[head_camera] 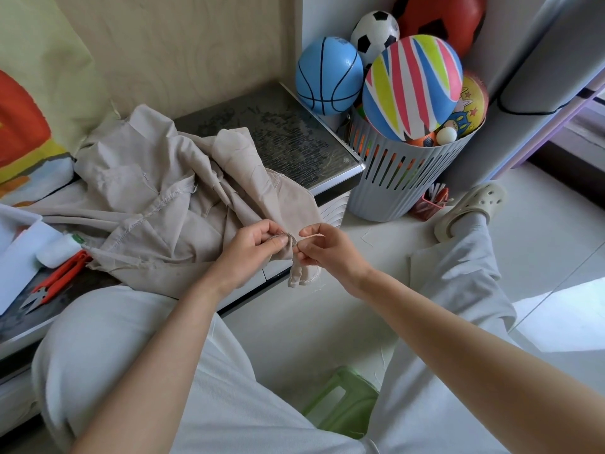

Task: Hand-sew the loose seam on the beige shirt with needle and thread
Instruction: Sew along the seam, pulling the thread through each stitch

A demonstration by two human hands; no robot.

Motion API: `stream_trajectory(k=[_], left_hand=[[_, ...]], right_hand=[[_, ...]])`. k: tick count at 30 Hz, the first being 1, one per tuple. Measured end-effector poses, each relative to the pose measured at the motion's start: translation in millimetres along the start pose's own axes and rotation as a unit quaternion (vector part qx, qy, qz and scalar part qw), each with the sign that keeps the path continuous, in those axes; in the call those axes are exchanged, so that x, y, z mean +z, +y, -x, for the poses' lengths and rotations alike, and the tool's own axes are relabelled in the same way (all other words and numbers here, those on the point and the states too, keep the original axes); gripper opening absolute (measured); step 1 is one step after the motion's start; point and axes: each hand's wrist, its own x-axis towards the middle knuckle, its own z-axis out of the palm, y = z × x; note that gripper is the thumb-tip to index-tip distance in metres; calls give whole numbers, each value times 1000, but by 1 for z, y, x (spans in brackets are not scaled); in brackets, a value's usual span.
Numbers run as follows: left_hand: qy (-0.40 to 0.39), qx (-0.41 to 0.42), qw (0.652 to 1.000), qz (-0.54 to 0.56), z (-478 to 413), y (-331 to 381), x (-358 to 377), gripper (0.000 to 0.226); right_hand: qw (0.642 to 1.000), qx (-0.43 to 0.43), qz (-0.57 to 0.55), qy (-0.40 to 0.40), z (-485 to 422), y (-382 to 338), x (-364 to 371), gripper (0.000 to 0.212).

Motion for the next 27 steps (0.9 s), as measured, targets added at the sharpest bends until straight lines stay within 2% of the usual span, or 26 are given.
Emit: stream_trajectory(k=[4,7,11,15,20,27], left_hand=[[-7,-14,999,-49,-2,-8,-3,17],[9,-23,998,-61,-5,-13,-4,14],[22,-42,998,-49,-6,-17,-3,13],[26,-50,997,-44,-6,-13,0,12],[23,-52,998,-23,-5,-12,-1,6],[23,-50,998,6,-5,-10,1,17]], right_hand=[[1000,-3,18,-3,1,-1,2,11],[994,-37,99,5,2,-2,6,9],[967,-102,233,17,7,-6,15,14],[937,-162,308,24,6,-6,16,11],[928,-199,314,26,3,-6,16,36],[946,-195,258,14,9,-9,12,22]])
